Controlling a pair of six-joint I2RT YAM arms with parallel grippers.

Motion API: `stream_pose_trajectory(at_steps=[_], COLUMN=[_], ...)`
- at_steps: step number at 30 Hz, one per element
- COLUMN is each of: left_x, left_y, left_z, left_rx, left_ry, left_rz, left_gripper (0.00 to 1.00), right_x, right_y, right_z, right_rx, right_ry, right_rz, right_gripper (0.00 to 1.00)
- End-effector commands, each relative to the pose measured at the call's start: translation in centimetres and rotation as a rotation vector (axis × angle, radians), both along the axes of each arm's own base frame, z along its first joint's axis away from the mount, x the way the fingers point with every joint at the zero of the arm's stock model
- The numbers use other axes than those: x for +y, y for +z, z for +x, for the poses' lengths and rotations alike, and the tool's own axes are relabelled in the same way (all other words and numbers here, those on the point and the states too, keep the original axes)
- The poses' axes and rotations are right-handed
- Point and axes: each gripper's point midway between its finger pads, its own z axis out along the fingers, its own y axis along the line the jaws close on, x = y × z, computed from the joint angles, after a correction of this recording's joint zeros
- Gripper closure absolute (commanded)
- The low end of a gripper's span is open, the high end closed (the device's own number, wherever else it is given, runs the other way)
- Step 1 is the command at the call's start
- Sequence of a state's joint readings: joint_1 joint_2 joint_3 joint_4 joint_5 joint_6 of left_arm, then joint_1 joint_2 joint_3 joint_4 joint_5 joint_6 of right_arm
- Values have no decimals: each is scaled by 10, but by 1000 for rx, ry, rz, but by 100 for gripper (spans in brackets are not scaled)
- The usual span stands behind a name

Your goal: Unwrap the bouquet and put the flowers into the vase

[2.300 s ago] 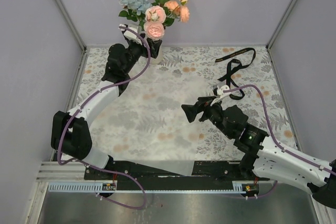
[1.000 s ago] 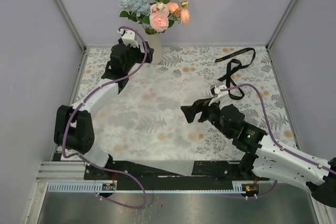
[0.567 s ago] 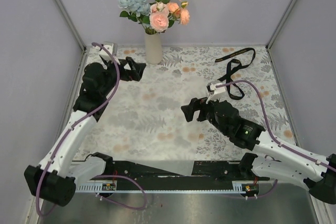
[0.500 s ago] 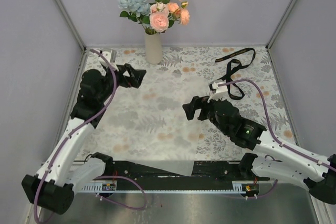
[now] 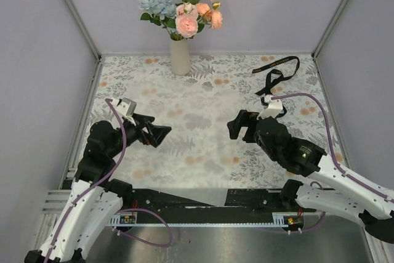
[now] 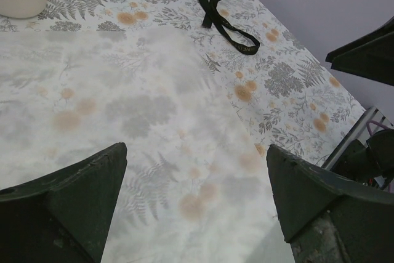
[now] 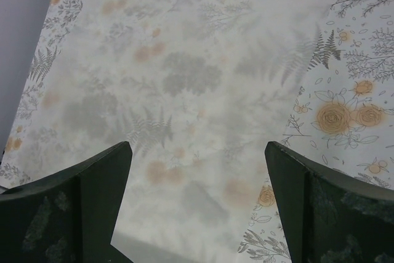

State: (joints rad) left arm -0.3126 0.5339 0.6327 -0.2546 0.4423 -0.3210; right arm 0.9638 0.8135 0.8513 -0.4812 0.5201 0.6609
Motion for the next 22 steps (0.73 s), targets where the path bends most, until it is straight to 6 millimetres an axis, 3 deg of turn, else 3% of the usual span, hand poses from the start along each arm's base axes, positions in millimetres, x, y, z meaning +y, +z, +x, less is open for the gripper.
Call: stream_pose_trajectory(at_steps=[1, 8, 22], left_x=[3, 9, 9], left_y=[0, 9, 9], left_z=[-10, -16, -15], left_rx=[-43, -96, -85], left_ry=[-2, 17, 17], left_rz=[-11, -5, -2], left_gripper=[1, 1, 1], right_x=[-18, -21, -20], right_y=[24, 23, 27], right_z=[3, 3, 3], right_rx=[-42, -52, -57], right_ry=[-76, -77, -67], right_rz=[26, 7, 8], right_gripper=[1, 1, 1])
